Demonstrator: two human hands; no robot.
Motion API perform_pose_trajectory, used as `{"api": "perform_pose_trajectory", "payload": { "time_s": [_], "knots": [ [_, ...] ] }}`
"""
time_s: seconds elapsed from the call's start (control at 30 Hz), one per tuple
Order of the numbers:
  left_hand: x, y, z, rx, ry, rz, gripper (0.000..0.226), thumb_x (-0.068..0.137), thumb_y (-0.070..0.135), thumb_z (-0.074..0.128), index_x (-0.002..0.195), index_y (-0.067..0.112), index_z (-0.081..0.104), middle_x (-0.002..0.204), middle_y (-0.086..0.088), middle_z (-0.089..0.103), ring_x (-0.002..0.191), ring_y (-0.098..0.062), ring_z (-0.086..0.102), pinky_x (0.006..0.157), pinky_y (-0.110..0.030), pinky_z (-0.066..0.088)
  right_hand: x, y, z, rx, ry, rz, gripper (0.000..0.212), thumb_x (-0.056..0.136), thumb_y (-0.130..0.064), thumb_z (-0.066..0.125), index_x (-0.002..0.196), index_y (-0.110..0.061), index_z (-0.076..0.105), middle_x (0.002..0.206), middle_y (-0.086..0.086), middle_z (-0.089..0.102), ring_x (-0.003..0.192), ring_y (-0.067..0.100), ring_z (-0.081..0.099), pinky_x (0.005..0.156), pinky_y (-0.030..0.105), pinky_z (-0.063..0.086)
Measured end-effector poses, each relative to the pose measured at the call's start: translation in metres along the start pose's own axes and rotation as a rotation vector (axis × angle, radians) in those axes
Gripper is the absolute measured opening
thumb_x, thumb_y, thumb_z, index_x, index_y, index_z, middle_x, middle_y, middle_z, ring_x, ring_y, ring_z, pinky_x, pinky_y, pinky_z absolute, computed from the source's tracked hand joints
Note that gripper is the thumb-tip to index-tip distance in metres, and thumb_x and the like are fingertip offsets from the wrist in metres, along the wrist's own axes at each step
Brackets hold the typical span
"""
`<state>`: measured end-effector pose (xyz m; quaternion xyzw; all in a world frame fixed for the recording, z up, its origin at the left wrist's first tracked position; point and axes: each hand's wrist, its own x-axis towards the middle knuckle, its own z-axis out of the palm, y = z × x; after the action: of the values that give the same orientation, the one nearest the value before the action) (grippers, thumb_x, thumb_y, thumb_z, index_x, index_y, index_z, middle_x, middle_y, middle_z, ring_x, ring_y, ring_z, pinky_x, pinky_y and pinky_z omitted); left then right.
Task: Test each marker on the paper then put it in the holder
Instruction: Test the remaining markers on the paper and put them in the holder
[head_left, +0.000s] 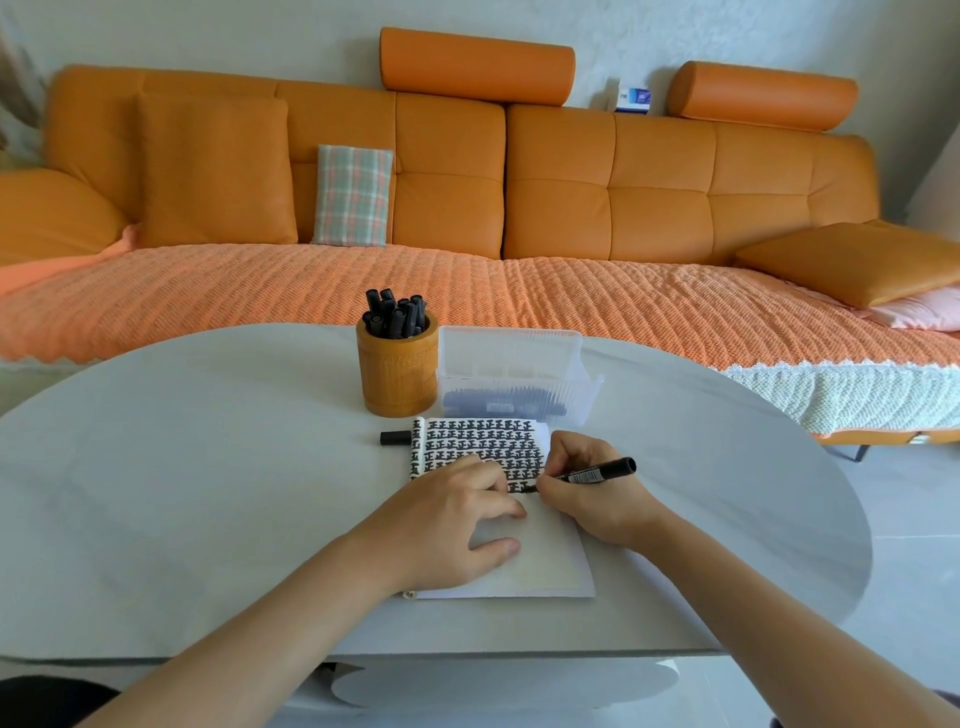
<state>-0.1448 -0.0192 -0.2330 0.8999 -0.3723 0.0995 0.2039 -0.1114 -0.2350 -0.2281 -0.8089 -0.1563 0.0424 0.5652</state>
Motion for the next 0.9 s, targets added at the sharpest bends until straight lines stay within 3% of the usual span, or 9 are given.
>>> {"api": "perform_pose_trajectory", "payload": {
  "time_s": [0.1, 0.23, 0.3, 0.43, 0.53, 0.63, 0.73, 0.83, 0.9],
  "knots": [
    [0.000, -0.001, 0.001, 0.001, 0.011, 0.007, 0.037, 0.088, 0.050, 0.057, 0.116, 0.028, 0.067, 0.100, 0.012, 0.048, 0.096, -0.004, 0.041, 0.078, -0.020, 0.040, 0.000, -0.003, 0.001, 0.004, 0.004, -0.009, 0.018, 0.071, -0.007, 0.064, 0.066, -0.009, 0.048, 0.065, 0.001, 0.051, 0.059, 0.014, 0.046, 0.051, 0.023, 0.036],
    [-0.001, -0.002, 0.002, 0.005, 0.023, 0.011, 0.037, 0.088, 0.050, 0.056, 0.115, 0.028, 0.066, 0.101, 0.011, 0.049, 0.097, -0.005, 0.042, 0.079, -0.021, 0.040, 0.000, -0.003, 0.000, 0.080, 0.047, 0.011, 0.020, 0.081, 0.009, 0.063, 0.070, 0.000, 0.048, 0.058, 0.000, 0.048, 0.052, 0.010, 0.042, 0.048, 0.020, 0.032],
    [0.000, -0.002, 0.002, 0.006, 0.014, 0.006, 0.036, 0.088, 0.050, 0.057, 0.117, 0.029, 0.065, 0.102, 0.011, 0.049, 0.098, -0.004, 0.042, 0.081, -0.022, 0.041, 0.002, 0.000, -0.002, 0.156, 0.085, 0.034, 0.020, 0.086, 0.008, 0.061, 0.073, -0.001, 0.048, 0.053, 0.002, 0.047, 0.047, 0.013, 0.040, 0.045, 0.023, 0.030],
    [0.003, -0.006, -0.005, -0.084, 0.011, -0.027, 0.035, 0.089, 0.047, 0.060, 0.120, 0.031, 0.064, 0.102, 0.016, 0.049, 0.098, 0.000, 0.045, 0.082, -0.020, 0.042, 0.005, -0.002, -0.002, 0.099, 0.119, -0.061, 0.009, 0.087, 0.000, 0.068, 0.084, -0.006, 0.062, 0.070, -0.001, 0.062, 0.055, 0.010, 0.052, 0.053, 0.021, 0.041],
    [0.008, -0.021, -0.020, -0.114, 0.135, -0.099, 0.034, 0.089, 0.045, 0.057, 0.118, 0.028, 0.066, 0.102, 0.018, 0.053, 0.098, 0.002, 0.050, 0.084, -0.020, 0.044, 0.011, -0.006, -0.003, 0.070, 0.116, -0.116, 0.022, 0.093, 0.003, 0.061, 0.094, -0.016, 0.072, 0.074, -0.008, 0.065, 0.060, 0.012, 0.054, 0.054, 0.022, 0.042],
    [0.008, -0.050, -0.034, -0.005, 0.235, -0.226, 0.030, 0.093, 0.037, 0.056, 0.116, 0.023, 0.067, 0.103, 0.014, 0.055, 0.099, -0.001, 0.049, 0.086, -0.028, 0.047, 0.016, -0.010, -0.011, -0.074, 0.011, -0.176, 0.041, 0.097, 0.011, 0.043, 0.114, -0.016, 0.068, 0.083, 0.003, 0.069, 0.066, 0.017, 0.061, 0.054, 0.030, 0.047],
    [0.000, -0.078, -0.039, 0.125, 0.220, -0.351, 0.027, 0.094, 0.029, 0.056, 0.118, 0.021, 0.065, 0.106, 0.011, 0.052, 0.104, -0.007, 0.048, 0.090, -0.032, 0.047, 0.020, -0.021, -0.015, -0.075, -0.133, -0.097, 0.064, 0.089, 0.024, 0.027, 0.129, -0.013, 0.061, 0.093, 0.008, 0.068, 0.074, 0.021, 0.064, 0.064, 0.033, 0.053],
    [-0.006, -0.092, -0.037, 0.149, 0.140, -0.429, 0.028, 0.094, 0.028, 0.057, 0.121, 0.023, 0.063, 0.109, 0.010, 0.052, 0.109, -0.009, 0.045, 0.094, -0.032, 0.044, 0.027, -0.029, -0.013, 0.091, -0.236, 0.066, 0.052, 0.100, 0.012, 0.027, 0.131, -0.011, 0.061, 0.094, 0.009, 0.064, 0.075, 0.027, 0.066, 0.073, 0.039, 0.057],
    [-0.007, -0.096, -0.034, 0.149, 0.106, -0.434, 0.028, 0.094, 0.027, 0.059, 0.121, 0.024, 0.064, 0.107, 0.009, 0.053, 0.107, -0.009, 0.045, 0.093, -0.030, 0.044, 0.030, -0.033, -0.012, 0.118, -0.281, 0.107, 0.048, 0.102, 0.007, 0.026, 0.121, -0.011, 0.067, 0.092, 0.011, 0.062, 0.072, 0.030, 0.066, 0.072, 0.040, 0.056]
  ]
}}
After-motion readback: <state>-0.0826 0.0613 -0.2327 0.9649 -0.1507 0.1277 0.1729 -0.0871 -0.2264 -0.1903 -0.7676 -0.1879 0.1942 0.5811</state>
